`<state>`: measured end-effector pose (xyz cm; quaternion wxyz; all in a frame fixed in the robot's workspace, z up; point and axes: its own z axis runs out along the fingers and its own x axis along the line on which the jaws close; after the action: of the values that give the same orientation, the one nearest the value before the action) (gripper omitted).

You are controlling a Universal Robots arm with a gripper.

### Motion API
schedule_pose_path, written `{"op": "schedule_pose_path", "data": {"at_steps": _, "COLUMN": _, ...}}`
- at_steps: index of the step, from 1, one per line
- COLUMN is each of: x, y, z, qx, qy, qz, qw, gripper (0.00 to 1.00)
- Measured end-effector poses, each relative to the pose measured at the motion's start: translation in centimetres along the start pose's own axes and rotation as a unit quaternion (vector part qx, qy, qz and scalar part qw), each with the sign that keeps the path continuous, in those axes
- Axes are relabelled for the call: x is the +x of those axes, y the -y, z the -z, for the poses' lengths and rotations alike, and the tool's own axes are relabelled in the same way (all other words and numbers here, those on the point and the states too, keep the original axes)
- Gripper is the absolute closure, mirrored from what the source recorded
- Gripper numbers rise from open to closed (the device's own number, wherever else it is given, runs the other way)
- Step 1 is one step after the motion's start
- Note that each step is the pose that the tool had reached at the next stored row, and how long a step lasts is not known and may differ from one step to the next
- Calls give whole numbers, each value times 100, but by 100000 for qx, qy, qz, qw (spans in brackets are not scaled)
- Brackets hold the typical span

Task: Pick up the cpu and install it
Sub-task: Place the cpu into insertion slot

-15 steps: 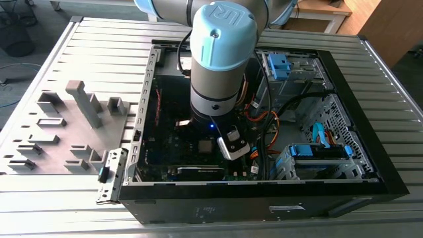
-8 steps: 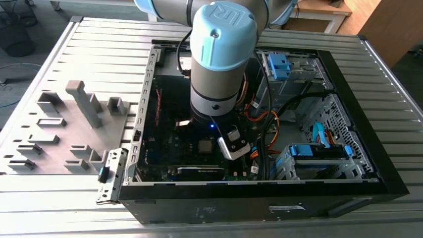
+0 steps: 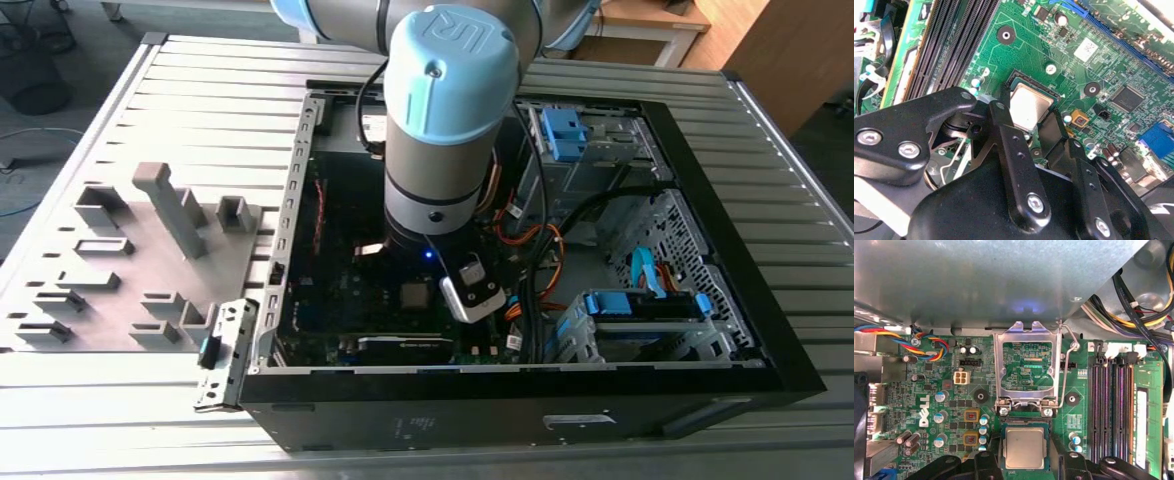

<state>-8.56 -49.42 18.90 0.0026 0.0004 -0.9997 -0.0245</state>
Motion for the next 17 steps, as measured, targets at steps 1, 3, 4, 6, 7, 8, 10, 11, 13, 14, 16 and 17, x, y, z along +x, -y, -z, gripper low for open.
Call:
{"op": "schedule_pose_path", "data": {"at_steps": 1, "x": 0, "y": 0, "z": -2, "qx": 2, "qy": -5, "qz": 0, "qw": 100000, "gripper": 53}}
{"op": "schedule_pose_path", "data": {"at_steps": 3, "x": 0, "y": 0, "z": -4, "qx": -7, "qy": 5, "qz": -1, "qw": 100000, "gripper": 53}}
{"op": "schedule_pose_path", "data": {"at_steps": 4, "x": 0, "y": 0, "z": -5, "qx": -14, "qy": 9, "qz": 1, "qw": 100000, "gripper": 53}}
{"op": "schedule_pose_path", "data": {"at_steps": 6, "x": 0, "y": 0, "z": -5, "qx": -13, "qy": 9, "qz": -1, "qw": 100000, "gripper": 53}}
{"op": "schedule_pose_path", "data": {"at_steps": 7, "x": 0, "y": 0, "z": -5, "qx": -14, "qy": 8, "qz": -1, "qw": 100000, "gripper": 53}}
{"op": "schedule_pose_path", "data": {"at_steps": 8, "x": 0, "y": 0, "z": -5, "qx": -14, "qy": 9, "qz": 2, "qw": 100000, "gripper": 53}}
{"op": "schedule_pose_path", "data": {"at_steps": 10, "x": 0, "y": 0, "z": -6, "qx": -15, "qy": 9, "qz": -1, "qw": 100000, "gripper": 53}}
{"op": "schedule_pose_path", "data": {"at_steps": 11, "x": 0, "y": 0, "z": -6, "qx": -16, "qy": 11, "qz": 0, "qw": 100000, "gripper": 53}}
{"op": "schedule_pose_path", "data": {"at_steps": 13, "x": 0, "y": 0, "z": -6, "qx": -15, "qy": 10, "qz": -1, "qw": 100000, "gripper": 53}}
{"op": "schedule_pose_path", "data": {"at_steps": 14, "x": 0, "y": 0, "z": -6, "qx": -14, "qy": 9, "qz": 0, "qw": 100000, "gripper": 53}}
{"op": "schedule_pose_path", "data": {"at_steps": 16, "x": 0, "y": 0, "z": -6, "qx": -16, "qy": 9, "qz": 0, "qw": 100000, "gripper": 53}}
{"op": "schedule_pose_path", "data": {"at_steps": 17, "x": 0, "y": 0, "z": -5, "qx": -25, "qy": 14, "qz": 1, "qw": 100000, "gripper": 53}}
